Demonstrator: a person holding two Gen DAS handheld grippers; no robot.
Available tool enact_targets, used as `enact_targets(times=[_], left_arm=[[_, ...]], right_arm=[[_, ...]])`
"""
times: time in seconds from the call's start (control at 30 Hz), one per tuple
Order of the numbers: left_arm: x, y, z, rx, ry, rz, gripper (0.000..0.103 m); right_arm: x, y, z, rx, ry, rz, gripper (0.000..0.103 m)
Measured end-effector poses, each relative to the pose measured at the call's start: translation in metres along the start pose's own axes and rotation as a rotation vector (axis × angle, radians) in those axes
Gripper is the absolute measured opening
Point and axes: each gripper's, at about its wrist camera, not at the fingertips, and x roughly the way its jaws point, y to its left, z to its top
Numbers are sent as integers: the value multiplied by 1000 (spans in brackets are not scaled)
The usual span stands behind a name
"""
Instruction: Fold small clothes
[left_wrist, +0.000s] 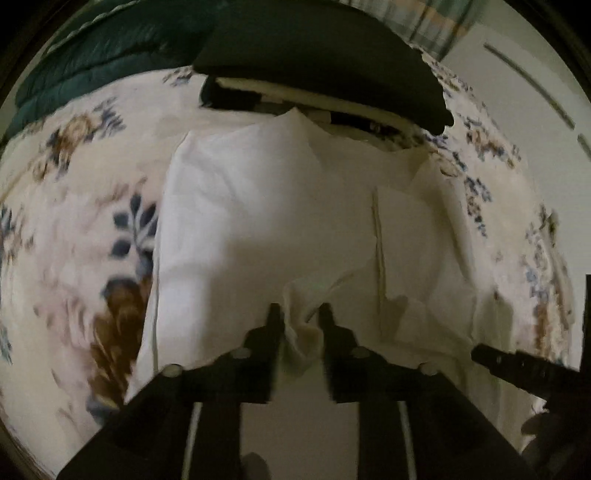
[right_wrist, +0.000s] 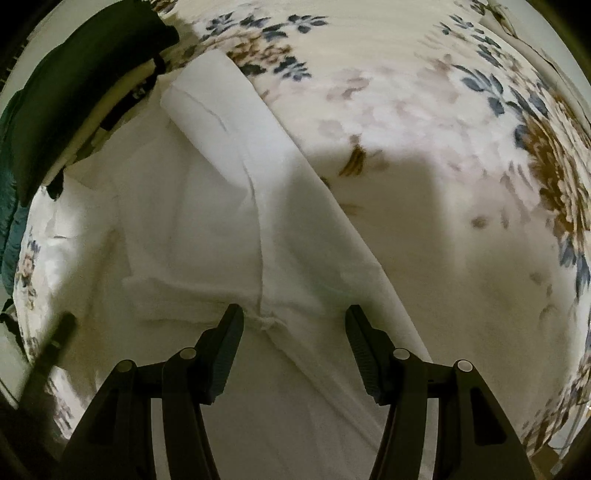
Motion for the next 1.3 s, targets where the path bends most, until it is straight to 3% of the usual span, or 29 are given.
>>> enact_targets(times=[0.07, 0.1, 0.23, 0.4, 0.57, 0.73, 0.83, 1.0, 1.1, 1.3], left_arm=[[-7, 12, -2, -32, -13, 25, 88], [-13, 20, 0, -53, -29, 40, 94], [-9, 48, 10, -86, -57, 156, 95], [62, 54, 14, -5, 93, 255, 95], [24, 48, 7, -20, 18, 261, 95], [-38, 22, -33, -76, -7, 279, 95], [-65, -12, -70, -111, 31, 294, 95], [-90, -112, -151, -124, 150, 336, 95], [-87, -180, -204, -102, 242, 330, 95], [-50, -275, -268, -85, 314, 308, 95]], right_arm=[[-14, -6, 10, -15, -4, 13, 60], [-19, -9, 13, -22, -8, 18, 60], [-38, -13, 16, -47, -13, 43, 60], [-55, -16, 18, -64, 15, 34, 60], [-94, -38, 16, -101, 46, 39, 60], [-115, -64, 20, -152, 132, 61, 60], [-117, -70, 21, -207, 189, 89, 60], [-132, -113, 34, -333, 252, 70, 60], [-141, -144, 48, -388, 283, 73, 60], [-128, -183, 77, -427, 319, 23, 60]])
